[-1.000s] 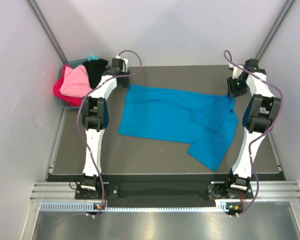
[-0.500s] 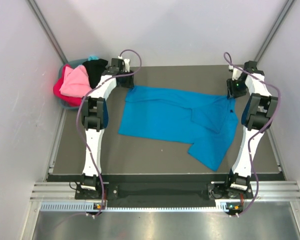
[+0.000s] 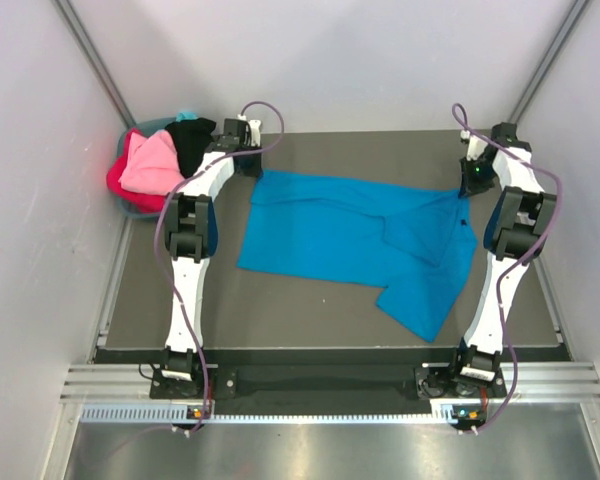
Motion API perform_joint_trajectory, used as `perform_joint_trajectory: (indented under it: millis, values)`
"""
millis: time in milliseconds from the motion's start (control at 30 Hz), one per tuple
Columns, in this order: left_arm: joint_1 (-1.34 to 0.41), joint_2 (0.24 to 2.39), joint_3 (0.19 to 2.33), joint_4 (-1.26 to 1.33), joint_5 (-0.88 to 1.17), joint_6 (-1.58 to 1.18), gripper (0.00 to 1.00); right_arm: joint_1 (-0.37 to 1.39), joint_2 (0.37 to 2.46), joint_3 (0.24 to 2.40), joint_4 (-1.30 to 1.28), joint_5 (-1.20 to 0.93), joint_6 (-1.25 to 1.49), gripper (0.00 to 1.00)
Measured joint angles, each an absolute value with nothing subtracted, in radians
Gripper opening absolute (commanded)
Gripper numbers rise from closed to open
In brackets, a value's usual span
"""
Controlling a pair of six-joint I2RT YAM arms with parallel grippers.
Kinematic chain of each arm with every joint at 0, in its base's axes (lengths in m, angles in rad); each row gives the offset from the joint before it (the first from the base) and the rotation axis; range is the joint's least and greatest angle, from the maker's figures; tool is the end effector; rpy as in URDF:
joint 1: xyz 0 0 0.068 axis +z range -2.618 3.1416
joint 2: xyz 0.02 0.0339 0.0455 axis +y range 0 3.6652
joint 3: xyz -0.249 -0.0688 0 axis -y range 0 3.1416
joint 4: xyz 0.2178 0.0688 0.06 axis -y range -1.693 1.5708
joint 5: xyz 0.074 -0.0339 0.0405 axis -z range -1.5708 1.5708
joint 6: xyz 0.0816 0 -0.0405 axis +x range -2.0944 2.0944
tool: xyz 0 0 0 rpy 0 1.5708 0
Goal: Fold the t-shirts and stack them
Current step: Fold the tshirt
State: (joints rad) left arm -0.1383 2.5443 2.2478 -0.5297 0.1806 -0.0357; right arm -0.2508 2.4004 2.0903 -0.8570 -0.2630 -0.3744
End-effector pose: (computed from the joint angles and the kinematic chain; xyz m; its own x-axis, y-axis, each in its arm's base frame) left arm 0.5489 -0.0912 0.1338 -0.7370 0.0671 -0.6725 0.2300 0.9606 -0.1562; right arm 0.4794 -0.1009 0.1318 -0.8806 -0.1389 -0.4530 -0.1948 0.9777 0.0789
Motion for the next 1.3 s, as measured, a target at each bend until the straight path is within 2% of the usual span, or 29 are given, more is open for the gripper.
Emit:
perform_joint_trajectory:
  millis: [67,800,833,867,933,967,1067,1167,1300]
  values:
    - [-0.139,2.545,2.248,-0.529,0.185,-0.036,0.00,-0.252,2.406,2.098,-0.861,-0.265,-0.373,0.00]
    - [-0.144,2.643,2.391,-0.477,0.139,0.016,0.00,-0.244,2.585,2.382,-0.759,-0.256,-0.361,0.00]
    - [-0.145,2.654,2.406,-0.466,0.136,0.022,0.00,-0.242,2.592,2.392,-0.748,-0.255,-0.361,0.02]
    - [-0.146,2.664,2.420,-0.453,0.130,0.027,0.00,-0.240,2.601,2.402,-0.731,-0.251,-0.360,0.09]
    - [-0.148,2.680,2.436,-0.424,0.099,0.032,0.14,-0.236,2.614,2.418,-0.705,-0.244,-0.354,0.18]
    - [-0.151,2.682,2.437,-0.411,0.073,0.035,0.20,-0.234,2.616,2.418,-0.692,-0.238,-0.350,0.31]
    - [-0.159,2.682,2.440,-0.385,-0.009,0.040,0.32,-0.231,2.616,2.418,-0.668,-0.218,-0.343,0.50]
    - [-0.164,2.677,2.440,-0.363,-0.065,0.035,0.39,-0.236,2.594,2.373,-0.629,-0.207,-0.345,0.57]
    - [-0.172,2.629,2.418,-0.364,-0.126,0.035,0.45,-0.249,2.487,2.236,-0.609,-0.202,-0.349,0.60]
